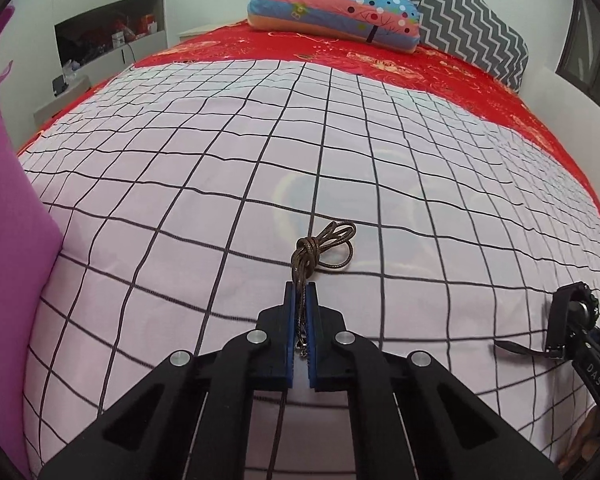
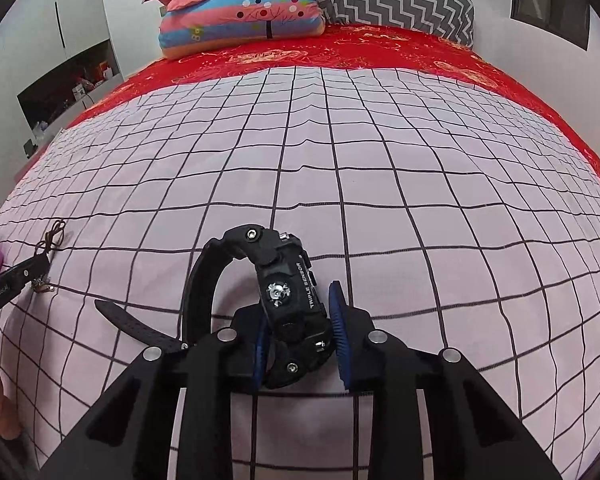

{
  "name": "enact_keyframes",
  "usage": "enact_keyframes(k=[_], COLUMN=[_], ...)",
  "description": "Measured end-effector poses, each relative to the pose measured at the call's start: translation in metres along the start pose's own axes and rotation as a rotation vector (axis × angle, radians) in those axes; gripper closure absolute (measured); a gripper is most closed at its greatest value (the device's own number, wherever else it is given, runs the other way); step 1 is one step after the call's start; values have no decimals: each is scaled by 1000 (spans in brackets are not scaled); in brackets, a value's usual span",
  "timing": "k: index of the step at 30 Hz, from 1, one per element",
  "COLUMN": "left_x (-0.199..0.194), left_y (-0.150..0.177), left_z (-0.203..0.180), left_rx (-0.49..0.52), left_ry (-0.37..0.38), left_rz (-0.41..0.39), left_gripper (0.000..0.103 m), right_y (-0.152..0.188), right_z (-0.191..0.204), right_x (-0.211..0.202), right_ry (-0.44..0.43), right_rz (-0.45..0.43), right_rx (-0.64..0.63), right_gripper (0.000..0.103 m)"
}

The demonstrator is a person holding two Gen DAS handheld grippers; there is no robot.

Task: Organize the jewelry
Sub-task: 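Lift and carry the watch and brown cord pendant over the purple tub with both tools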

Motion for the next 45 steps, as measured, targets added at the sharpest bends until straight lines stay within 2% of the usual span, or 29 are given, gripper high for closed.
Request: enact_keyframes(k=[12, 19, 25, 36, 39, 45], left_x=[-51, -99, -147, -235, -259, -304], left_y=[36, 60, 75, 58, 46, 18], left_z=[-11, -8, 3, 42, 59, 107], left_rx=[47, 64, 57, 15, -8, -51], left_ry=[33, 47, 53, 47, 48, 5], left_rz=[14, 9, -14, -136, -175, -268], left_gripper=[98, 98, 98, 98, 98, 98], right_y=[31, 57, 67, 51, 41, 17], right_z=[16, 25, 40, 92, 115, 166], right_x=[-47, -91, -133, -212, -232, -261], right_ry=[-43, -62, -96, -193, -228, -320], right_rz=[-43, -46, -66, -162, -198, -258], right_rx=[28, 43, 36, -17, -44, -89], right_gripper=[77, 77, 77, 77, 77, 77])
Point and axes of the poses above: each gripper's, at about its wrist camera, not at the fingertips, and x roughly the way its jaws point, z to its left, y to its underside, the point moved 1 cm from there along x, roughly the way its jaws point, and after that the axes turned 6 degrees about -z, right-handed, at the moved point
